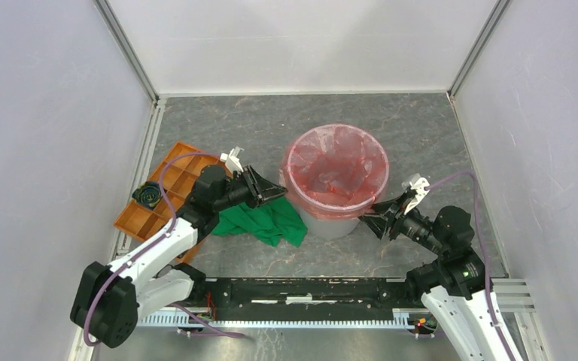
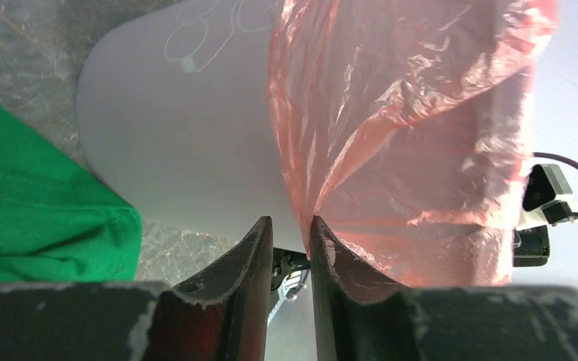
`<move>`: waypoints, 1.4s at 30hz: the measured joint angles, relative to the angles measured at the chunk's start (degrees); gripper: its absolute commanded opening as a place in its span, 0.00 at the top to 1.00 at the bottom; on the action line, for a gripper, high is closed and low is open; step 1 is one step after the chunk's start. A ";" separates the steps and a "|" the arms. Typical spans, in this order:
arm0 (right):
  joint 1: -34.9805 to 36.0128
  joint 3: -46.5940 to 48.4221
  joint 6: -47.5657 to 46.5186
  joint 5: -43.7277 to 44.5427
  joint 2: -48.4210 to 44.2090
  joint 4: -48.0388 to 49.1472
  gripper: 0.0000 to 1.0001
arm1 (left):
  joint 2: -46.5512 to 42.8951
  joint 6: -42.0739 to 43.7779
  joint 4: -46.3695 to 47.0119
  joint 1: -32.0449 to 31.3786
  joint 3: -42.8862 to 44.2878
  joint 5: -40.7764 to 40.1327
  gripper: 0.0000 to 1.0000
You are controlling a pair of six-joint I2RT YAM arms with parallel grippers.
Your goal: Put the trash bags into the trash bin
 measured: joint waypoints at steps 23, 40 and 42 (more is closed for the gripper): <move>-0.02 14.80 -4.02 20.00 4.59 -21.35 0.06 | 4.07 1.25 -6.21 -4.33 -1.09 -6.62 0.80; 9.57 39.95 -8.76 13.70 42.56 -12.76 0.14 | 1.31 11.04 -15.19 -4.33 2.51 -8.90 0.33; 15.93 42.12 -8.81 17.38 46.90 -13.94 0.17 | 1.22 13.11 -17.75 -4.33 3.93 -10.27 0.22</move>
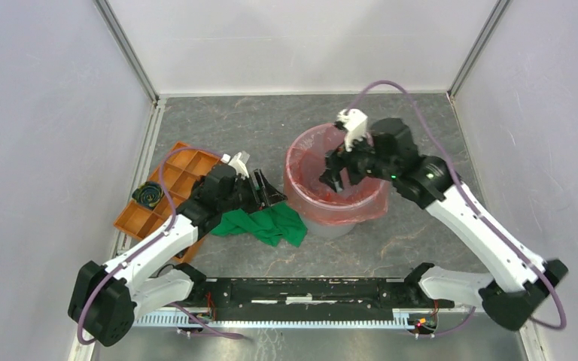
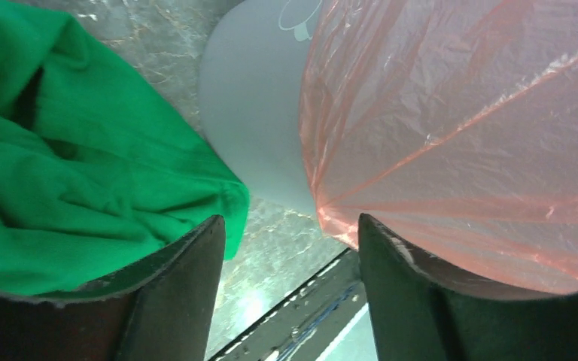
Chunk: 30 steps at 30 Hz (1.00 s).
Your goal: Put the trash bags into the trash bin
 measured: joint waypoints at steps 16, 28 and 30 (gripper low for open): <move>11.21 0.24 -3.02 28.04 21.59 -2.86 0.50 | -4.48 4.28 -6.45 0.00 1.75 -7.76 0.08; 10.27 -10.01 1.49 7.80 21.64 15.98 0.57 | 4.70 3.98 3.63 -1.49 1.84 -4.42 0.06; 9.53 -10.82 1.60 7.82 20.17 15.93 0.57 | 4.70 3.93 4.04 -1.68 1.84 -4.07 0.05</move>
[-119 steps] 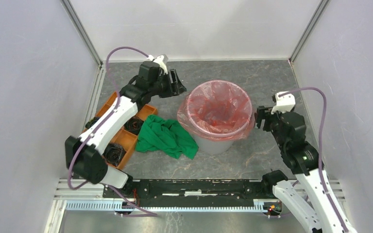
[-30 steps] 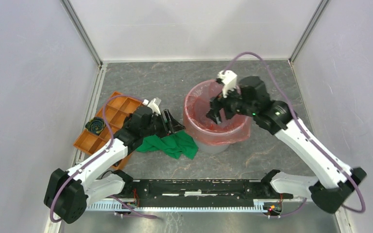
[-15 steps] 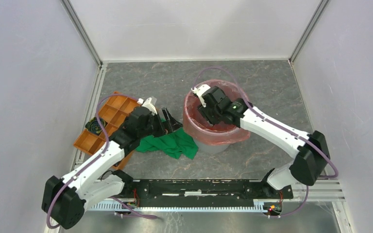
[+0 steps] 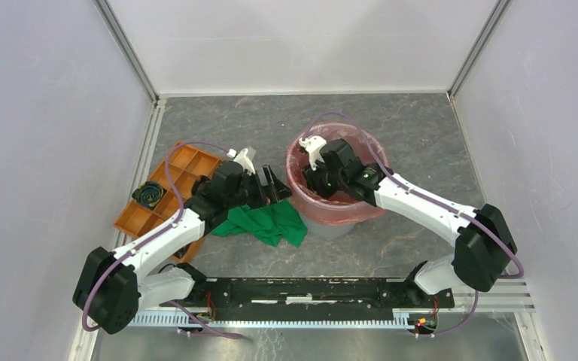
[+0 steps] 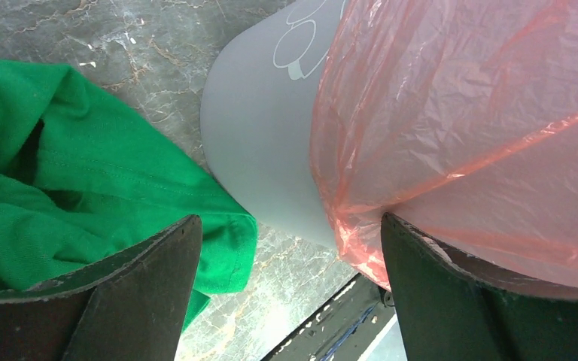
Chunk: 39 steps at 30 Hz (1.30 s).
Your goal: Put the trash bags into the trash bin
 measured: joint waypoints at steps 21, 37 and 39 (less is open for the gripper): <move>2.32 -0.24 -1.31 11.65 4.63 -1.18 0.06 | 0.46 0.63 -1.38 0.15 0.63 0.02 0.02; 1.07 0.90 -2.69 29.51 3.45 -11.74 0.02 | -0.87 2.08 -4.68 -0.09 3.23 -3.76 0.00; 1.07 0.79 -2.71 28.11 3.04 -11.50 0.02 | -3.72 2.40 -7.26 -0.09 3.21 -6.03 0.00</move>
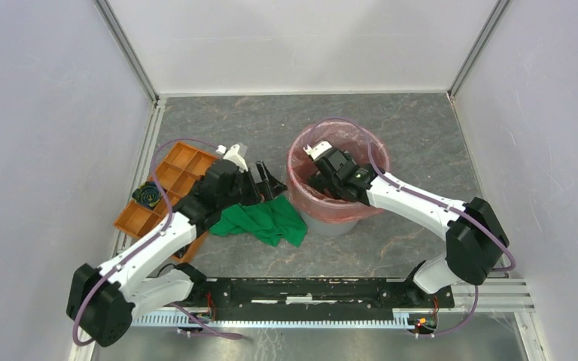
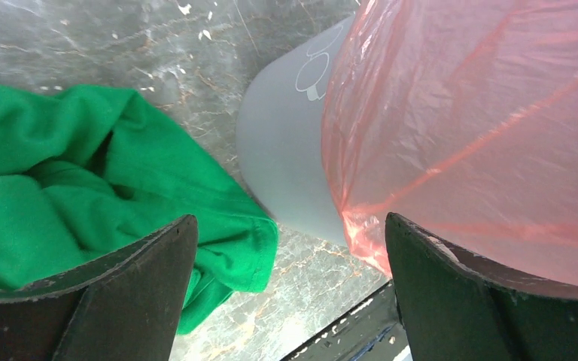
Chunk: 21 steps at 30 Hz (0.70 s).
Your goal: Put the trash bags into the trash bin
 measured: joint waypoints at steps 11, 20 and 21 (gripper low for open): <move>-3.41 -0.31 0.66 5.31 0.85 -5.25 0.02 | -16.31 4.20 -10.69 0.00 3.43 -10.88 0.00; -12.94 -7.93 5.09 13.27 -2.69 -9.94 0.02 | -16.37 6.01 -12.26 0.00 9.18 -10.12 0.00; -14.67 -9.27 5.64 14.21 -3.69 -10.36 0.02 | -16.22 6.08 -12.17 0.00 9.44 -9.60 0.00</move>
